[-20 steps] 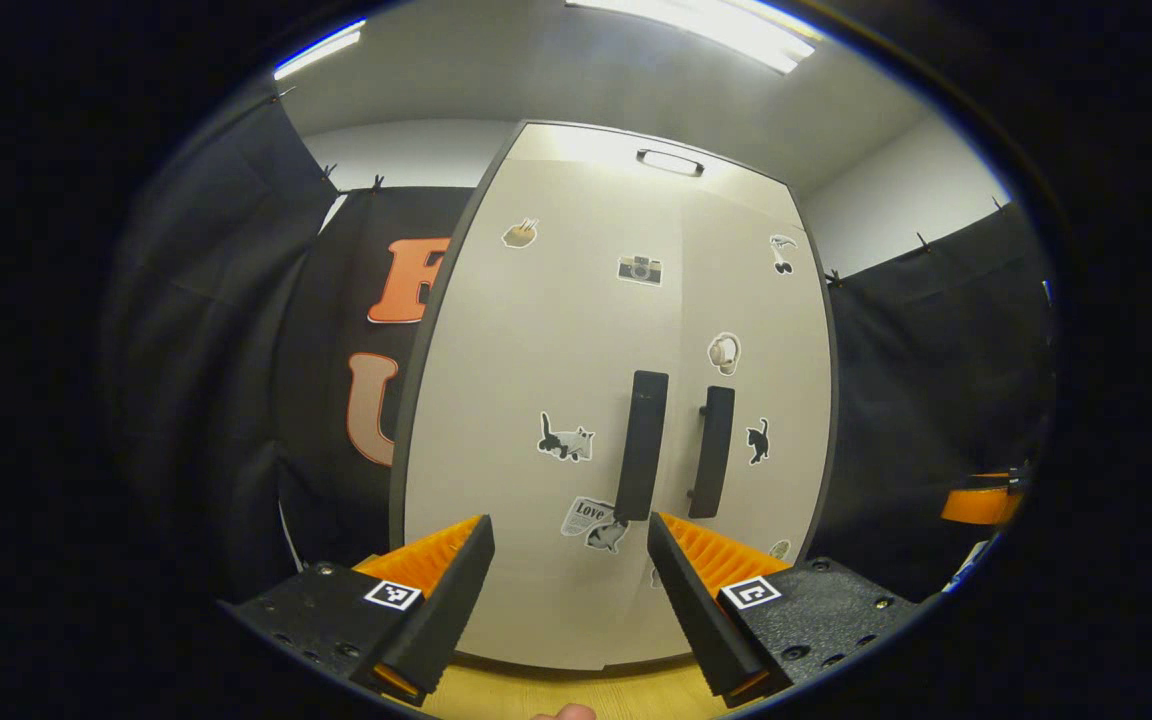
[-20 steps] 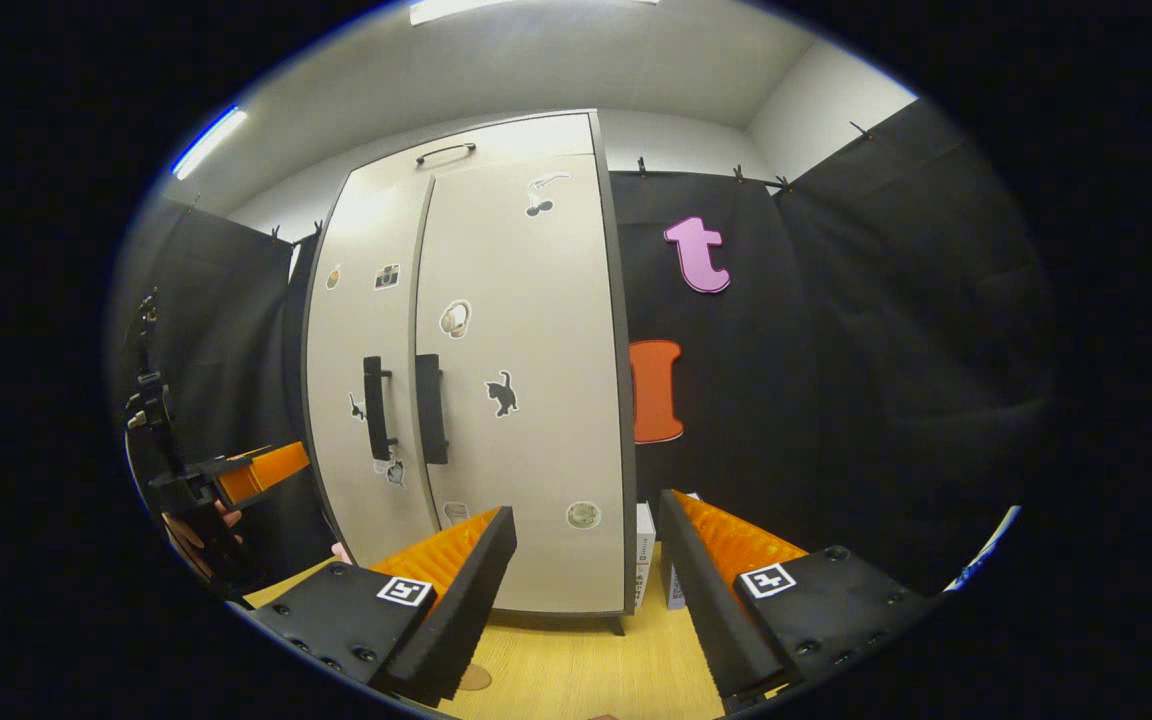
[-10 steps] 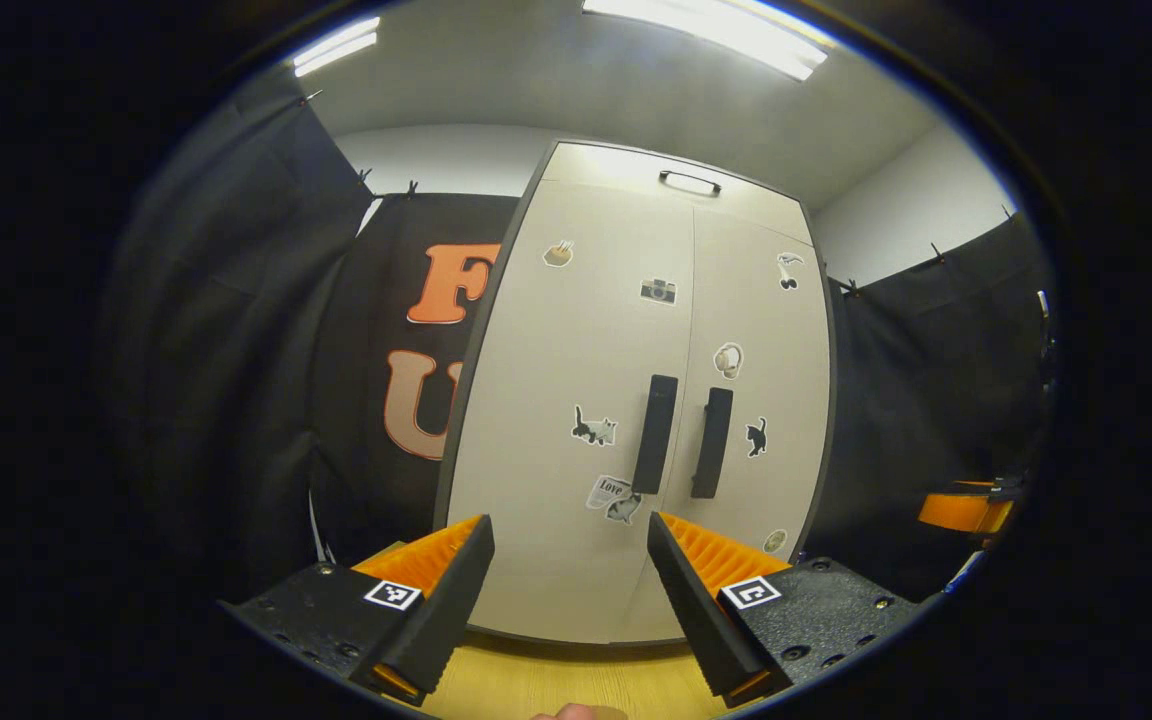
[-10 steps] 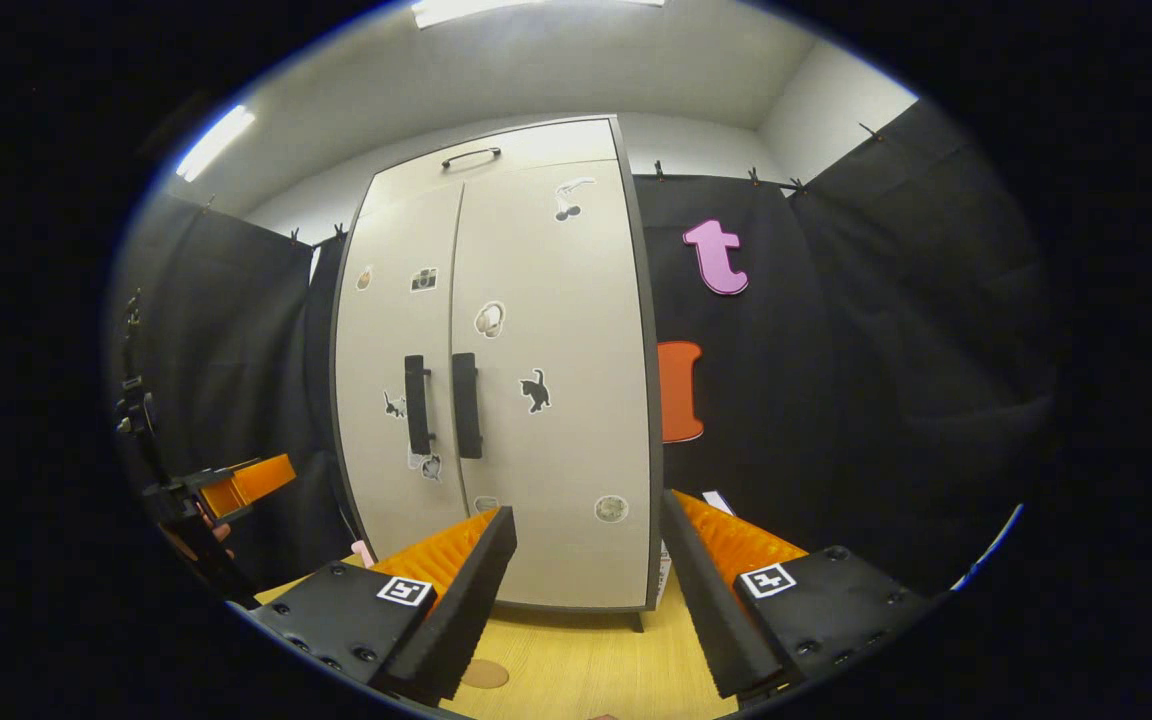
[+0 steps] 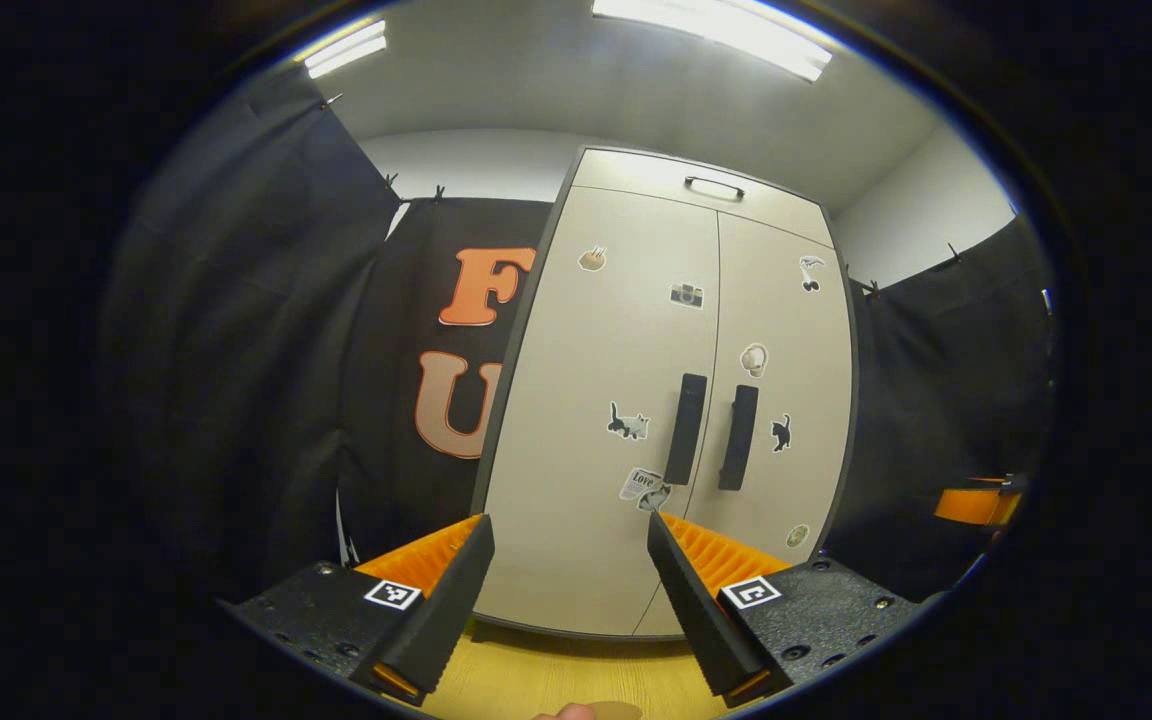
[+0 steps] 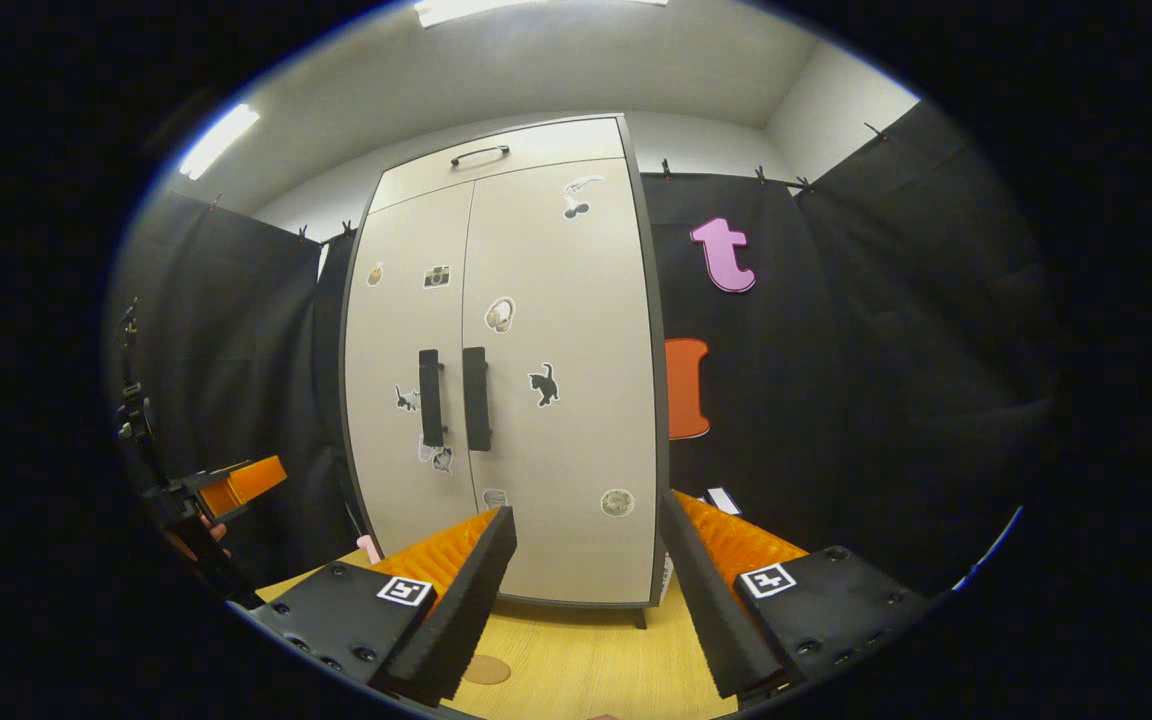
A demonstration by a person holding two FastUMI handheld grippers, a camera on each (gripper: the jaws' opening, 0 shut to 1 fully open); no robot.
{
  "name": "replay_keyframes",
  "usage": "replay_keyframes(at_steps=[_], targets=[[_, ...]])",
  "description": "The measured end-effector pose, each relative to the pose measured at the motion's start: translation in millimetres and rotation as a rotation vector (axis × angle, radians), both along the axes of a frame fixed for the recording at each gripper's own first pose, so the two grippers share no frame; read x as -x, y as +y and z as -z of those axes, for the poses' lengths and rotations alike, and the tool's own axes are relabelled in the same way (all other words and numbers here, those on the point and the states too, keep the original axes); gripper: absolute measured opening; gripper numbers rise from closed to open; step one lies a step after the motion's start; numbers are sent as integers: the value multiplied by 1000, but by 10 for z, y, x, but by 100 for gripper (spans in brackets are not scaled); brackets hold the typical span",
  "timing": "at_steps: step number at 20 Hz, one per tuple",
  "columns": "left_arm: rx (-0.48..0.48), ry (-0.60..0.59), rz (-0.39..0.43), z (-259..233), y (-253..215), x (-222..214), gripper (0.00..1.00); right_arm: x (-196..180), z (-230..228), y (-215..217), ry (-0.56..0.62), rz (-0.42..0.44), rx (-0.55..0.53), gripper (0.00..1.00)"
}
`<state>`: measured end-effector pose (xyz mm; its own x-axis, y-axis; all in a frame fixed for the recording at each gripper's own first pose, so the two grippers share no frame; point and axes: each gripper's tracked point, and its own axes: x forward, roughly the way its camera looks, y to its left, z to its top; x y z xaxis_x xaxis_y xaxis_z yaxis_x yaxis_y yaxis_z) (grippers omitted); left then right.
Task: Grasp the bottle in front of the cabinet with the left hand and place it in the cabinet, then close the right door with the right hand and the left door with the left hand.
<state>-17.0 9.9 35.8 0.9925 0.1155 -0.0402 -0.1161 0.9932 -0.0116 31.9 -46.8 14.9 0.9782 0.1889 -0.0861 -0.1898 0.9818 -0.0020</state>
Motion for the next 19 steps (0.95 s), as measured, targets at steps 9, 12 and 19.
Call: replay_keyframes(at_steps=[9,12,19], targets=[[-8,-7,23,-25,-110,-7,94,20,19,-85,0,21,-15,96],[-9,-5,25,-22,-116,-6,94,18,31,-91,5,23,-16,96],[-18,-7,25,-24,-122,-9,94,-7,45,-91,8,25,-18,96]])
